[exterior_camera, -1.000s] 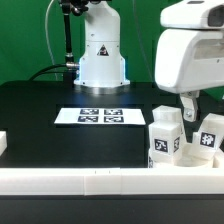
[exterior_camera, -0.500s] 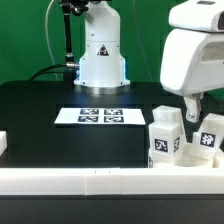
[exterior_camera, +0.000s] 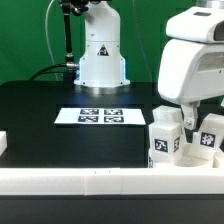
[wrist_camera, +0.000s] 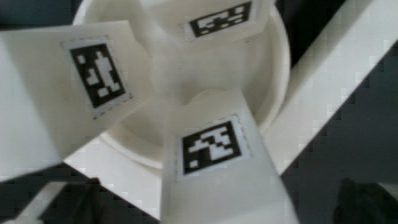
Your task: Assemble stool
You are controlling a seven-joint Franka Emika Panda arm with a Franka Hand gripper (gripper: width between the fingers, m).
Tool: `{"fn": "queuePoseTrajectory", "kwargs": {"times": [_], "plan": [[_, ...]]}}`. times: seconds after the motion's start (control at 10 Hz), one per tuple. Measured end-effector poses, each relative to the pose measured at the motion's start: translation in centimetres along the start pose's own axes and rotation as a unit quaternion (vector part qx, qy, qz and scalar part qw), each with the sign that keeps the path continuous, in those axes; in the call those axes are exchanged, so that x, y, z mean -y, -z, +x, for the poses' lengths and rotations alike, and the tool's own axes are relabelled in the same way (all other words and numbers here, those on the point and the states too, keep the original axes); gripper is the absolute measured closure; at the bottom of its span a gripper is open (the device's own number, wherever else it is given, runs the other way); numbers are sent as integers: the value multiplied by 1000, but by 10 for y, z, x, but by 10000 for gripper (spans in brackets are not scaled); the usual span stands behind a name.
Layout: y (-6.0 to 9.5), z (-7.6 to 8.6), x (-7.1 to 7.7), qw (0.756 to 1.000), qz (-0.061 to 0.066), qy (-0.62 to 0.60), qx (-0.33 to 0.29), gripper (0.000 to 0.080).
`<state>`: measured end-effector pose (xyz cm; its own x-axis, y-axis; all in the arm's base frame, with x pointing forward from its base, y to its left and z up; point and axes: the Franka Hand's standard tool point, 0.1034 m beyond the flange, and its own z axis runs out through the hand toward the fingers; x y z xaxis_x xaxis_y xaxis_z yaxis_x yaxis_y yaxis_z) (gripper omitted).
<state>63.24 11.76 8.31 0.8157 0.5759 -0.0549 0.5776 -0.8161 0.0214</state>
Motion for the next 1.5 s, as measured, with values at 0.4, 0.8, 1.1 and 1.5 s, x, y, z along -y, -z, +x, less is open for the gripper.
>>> {"fn": "queuePoseTrajectory", "kwargs": {"times": [0.4,0.8,1.1,1.5], "plan": [[-3,-1,-1,1000,-1,-4,0,409],[-3,-1,-1,1000,-1,-19,-1,458],[-3,-1,-1,997,0,-78,-1,458],[-3,-1,-1,977,0,-212,-1,458]]}}
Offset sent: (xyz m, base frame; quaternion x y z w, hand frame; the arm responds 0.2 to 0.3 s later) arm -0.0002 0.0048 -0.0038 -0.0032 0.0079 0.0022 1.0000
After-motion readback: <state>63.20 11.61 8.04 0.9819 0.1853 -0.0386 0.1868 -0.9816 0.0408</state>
